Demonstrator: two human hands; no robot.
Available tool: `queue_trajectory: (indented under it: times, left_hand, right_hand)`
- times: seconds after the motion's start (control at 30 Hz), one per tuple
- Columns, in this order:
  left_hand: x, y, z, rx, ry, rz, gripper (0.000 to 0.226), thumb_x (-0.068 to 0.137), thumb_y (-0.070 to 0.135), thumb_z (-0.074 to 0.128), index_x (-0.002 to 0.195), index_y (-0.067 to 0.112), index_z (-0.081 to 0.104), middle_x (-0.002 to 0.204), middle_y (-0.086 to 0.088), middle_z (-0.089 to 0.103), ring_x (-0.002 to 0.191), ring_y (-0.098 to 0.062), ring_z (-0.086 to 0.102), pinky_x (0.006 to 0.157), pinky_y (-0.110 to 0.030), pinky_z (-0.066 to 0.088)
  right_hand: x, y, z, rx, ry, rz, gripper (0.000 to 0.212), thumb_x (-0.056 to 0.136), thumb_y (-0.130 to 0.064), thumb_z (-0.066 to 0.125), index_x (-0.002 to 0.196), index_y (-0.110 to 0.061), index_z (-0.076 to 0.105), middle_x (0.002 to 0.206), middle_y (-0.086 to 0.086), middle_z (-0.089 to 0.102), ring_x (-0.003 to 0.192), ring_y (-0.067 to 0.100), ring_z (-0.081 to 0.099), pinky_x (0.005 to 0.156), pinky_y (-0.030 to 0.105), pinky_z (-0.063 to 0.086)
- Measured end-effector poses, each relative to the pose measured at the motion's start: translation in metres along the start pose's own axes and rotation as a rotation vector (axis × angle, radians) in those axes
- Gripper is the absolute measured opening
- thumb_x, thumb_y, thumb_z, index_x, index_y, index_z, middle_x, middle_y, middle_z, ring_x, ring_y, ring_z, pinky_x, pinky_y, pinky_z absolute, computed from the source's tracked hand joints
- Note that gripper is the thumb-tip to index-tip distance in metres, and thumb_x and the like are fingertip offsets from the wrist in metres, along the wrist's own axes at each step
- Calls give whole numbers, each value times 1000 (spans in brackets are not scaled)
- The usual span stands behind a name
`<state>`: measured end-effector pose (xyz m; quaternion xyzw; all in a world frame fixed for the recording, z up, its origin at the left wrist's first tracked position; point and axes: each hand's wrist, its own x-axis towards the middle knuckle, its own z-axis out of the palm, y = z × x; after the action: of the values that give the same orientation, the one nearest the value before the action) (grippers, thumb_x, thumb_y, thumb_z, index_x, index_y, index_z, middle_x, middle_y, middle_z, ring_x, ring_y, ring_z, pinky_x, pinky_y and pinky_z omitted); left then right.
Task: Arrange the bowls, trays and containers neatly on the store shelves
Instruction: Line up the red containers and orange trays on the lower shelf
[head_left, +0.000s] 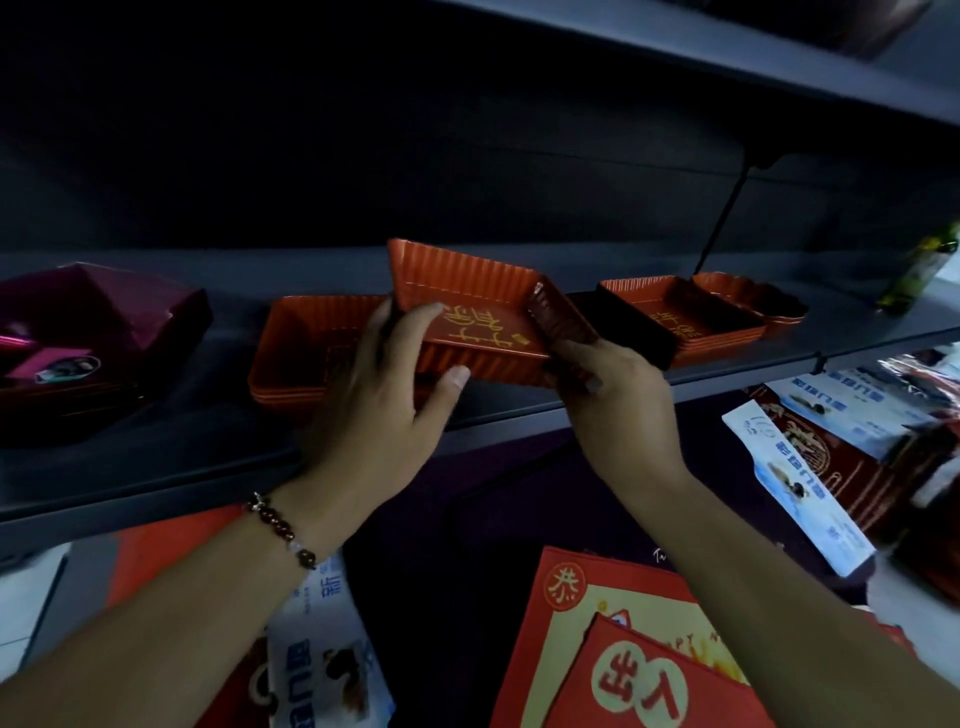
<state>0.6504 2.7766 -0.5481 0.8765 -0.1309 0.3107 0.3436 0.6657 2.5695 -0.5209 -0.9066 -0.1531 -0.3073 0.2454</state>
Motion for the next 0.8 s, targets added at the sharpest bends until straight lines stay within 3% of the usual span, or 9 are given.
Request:
queue_trajectory:
  times: [0.1,0.23,0.4,0.53,0.63,0.7,0.77,0.8]
  left_hand:
    - [3,-15,-17,70,43,-72,43,95,49,41,133,29,43,147,2,36,121,-27,46,79,-35,42]
    - [2,-45,-41,119,62,-90,33,96,47,44,119,26,53,139,7,46,115,-25,52,84,-46,50]
    - [-16,-86,-63,139,11,-170,32,97,41,48,125,29,58,153,2,35,132,-16,41,94,-26,41]
    - [-22,-112,-77,116,-32,-210,41,100,41,43,140,40,43,157,5,27,138,-1,25,106,-24,33]
    - [-22,-122,-79,140,-97,-221,41,101,43,38,141,38,43,158,9,21,139,-1,23,106,-22,29]
    - [-22,-125,-75,180,-194,-243,44,100,49,35,139,34,48,159,11,17,142,-6,23,111,-29,31]
    - [-20,-125,-71,222,-247,-253,47,99,50,34,141,32,45,159,9,17,145,-10,17,116,-35,24]
    - [-18,-123,-69,264,-251,-228,49,99,50,33,143,30,43,159,7,16,146,-12,14,118,-36,18]
  right_hand:
    - [2,-15,21,-63,40,-104,28,85,-13,69,113,-18,70,100,3,71,89,25,65,69,36,54]
    - [8,-37,53,-43,8,-162,27,87,-15,67,113,-19,69,96,3,71,81,25,67,61,36,55]
    - [17,-57,90,-108,-50,-226,30,85,-19,66,115,-26,68,95,-3,69,85,22,64,59,27,41]
    - [26,-68,104,-99,-50,-228,27,87,-16,65,111,-24,70,95,-1,71,87,24,65,60,27,43]
    - [28,-66,116,-80,-149,-196,30,89,-11,59,115,-22,69,103,6,70,93,29,64,70,34,47]
    - [29,-63,124,-27,-256,-192,36,88,-8,55,120,-22,66,109,6,68,106,28,60,92,42,43]
    - [31,-61,126,18,-375,-158,38,93,-16,51,129,-26,59,124,1,63,129,21,45,115,51,16]
    - [31,-60,126,16,-435,-143,39,95,-20,49,134,-27,54,132,-2,58,137,18,35,117,52,4]
